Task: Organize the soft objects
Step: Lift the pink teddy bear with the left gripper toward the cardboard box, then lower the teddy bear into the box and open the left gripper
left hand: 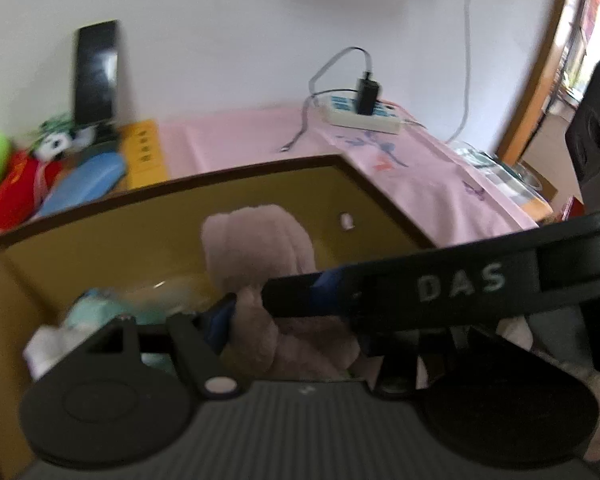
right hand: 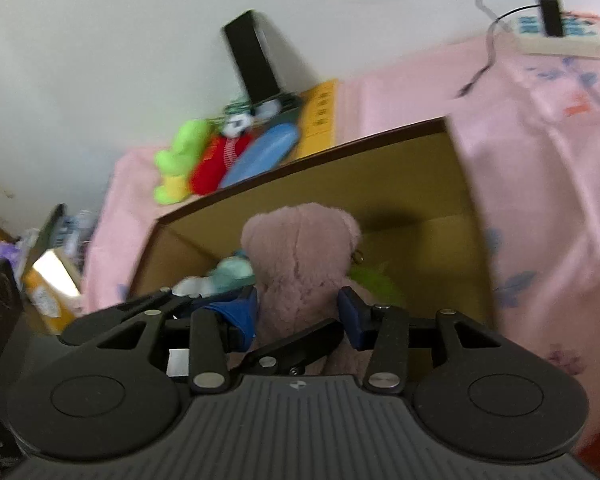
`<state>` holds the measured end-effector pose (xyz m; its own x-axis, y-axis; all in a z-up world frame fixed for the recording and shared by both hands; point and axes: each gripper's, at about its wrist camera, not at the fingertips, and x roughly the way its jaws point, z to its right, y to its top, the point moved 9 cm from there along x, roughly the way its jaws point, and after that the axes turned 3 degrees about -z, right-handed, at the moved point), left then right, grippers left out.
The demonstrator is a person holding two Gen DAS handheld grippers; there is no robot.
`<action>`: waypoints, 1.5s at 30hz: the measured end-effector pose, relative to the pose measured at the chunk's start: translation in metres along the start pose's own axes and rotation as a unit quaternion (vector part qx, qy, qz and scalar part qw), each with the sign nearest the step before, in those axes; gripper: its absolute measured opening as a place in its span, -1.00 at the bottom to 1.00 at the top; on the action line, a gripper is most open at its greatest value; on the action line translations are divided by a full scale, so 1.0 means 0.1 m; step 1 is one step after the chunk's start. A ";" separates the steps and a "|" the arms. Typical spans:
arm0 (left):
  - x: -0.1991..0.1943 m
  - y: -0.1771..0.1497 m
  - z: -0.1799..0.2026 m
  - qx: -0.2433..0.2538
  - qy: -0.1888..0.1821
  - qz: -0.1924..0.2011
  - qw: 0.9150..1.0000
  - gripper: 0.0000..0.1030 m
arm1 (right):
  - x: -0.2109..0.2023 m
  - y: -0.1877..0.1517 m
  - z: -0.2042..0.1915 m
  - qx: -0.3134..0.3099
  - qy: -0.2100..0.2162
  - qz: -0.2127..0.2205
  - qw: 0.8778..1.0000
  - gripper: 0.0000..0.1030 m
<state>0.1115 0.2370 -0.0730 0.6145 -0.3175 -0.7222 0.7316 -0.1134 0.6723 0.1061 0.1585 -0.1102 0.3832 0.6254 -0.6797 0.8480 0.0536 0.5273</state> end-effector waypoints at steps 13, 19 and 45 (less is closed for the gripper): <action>-0.46 0.02 -0.21 -0.013 0.056 0.039 0.998 -0.07 | 0.02 0.06 -0.35 0.005 0.085 -0.010 0.996 -0.42; -0.51 0.26 0.04 0.007 0.030 0.082 0.996 -0.11 | -0.25 0.24 -0.22 0.010 0.082 0.026 0.996 -0.43; -0.48 -0.17 0.03 -0.044 0.071 0.001 0.996 -0.03 | -0.76 -0.06 0.19 -0.017 -0.046 0.086 0.995 -0.44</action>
<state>0.0691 0.2515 -0.0495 0.6474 -0.1797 -0.7407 0.7494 -0.0269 0.6616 0.0788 0.0953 -0.0715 0.5547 0.5544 -0.6205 0.7545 -0.0207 0.6560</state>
